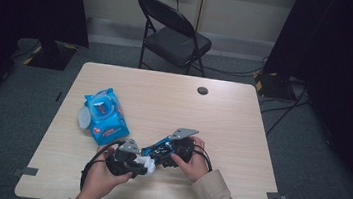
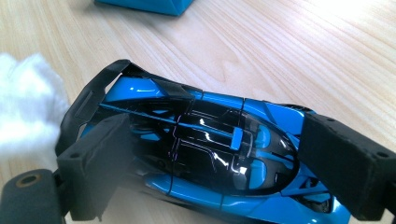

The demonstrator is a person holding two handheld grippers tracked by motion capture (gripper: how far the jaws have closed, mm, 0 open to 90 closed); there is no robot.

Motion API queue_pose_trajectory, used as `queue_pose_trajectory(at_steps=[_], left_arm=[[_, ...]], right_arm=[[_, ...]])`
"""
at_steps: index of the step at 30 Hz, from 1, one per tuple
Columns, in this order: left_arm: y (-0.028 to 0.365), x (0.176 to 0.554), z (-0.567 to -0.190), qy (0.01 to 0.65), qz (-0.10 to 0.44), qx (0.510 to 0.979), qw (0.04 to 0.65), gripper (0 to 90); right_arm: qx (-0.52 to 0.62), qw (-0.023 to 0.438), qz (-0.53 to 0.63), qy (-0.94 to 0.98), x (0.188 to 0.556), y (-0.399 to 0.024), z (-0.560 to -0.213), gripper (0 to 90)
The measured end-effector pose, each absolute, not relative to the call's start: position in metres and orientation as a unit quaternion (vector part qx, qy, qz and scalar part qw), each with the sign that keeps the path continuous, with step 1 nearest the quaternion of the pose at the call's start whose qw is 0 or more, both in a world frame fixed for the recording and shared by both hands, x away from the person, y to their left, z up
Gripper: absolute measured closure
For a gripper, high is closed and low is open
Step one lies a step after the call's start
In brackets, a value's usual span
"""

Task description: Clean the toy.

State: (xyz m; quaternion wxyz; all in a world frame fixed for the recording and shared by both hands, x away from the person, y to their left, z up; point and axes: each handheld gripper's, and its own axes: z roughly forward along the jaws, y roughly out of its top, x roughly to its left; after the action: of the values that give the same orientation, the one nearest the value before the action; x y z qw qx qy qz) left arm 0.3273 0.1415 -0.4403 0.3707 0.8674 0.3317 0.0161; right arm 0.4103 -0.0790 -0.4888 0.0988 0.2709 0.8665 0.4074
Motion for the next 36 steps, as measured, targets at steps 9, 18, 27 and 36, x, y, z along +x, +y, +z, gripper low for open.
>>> queue_pose_trajectory(at_steps=[9,18,27,36], left_arm=[[0.173,0.338,-0.427,0.364,0.050,0.849,0.379,84.6],[0.172,0.367,-0.454,0.409,0.066,0.839,0.352,84.6],[0.165,0.381,-0.479,0.426,0.066,0.838,0.334,84.1],[0.160,0.378,-0.486,0.419,0.053,0.844,0.331,84.3]], right_arm=[[0.270,0.100,0.408,0.867,0.410,-0.079,-0.489,9.9],[0.269,0.100,0.409,0.866,0.410,-0.079,-0.489,9.9],[0.270,0.099,0.410,0.866,0.410,-0.079,-0.489,9.9],[0.269,0.099,0.410,0.866,0.410,-0.079,-0.489,9.9]])
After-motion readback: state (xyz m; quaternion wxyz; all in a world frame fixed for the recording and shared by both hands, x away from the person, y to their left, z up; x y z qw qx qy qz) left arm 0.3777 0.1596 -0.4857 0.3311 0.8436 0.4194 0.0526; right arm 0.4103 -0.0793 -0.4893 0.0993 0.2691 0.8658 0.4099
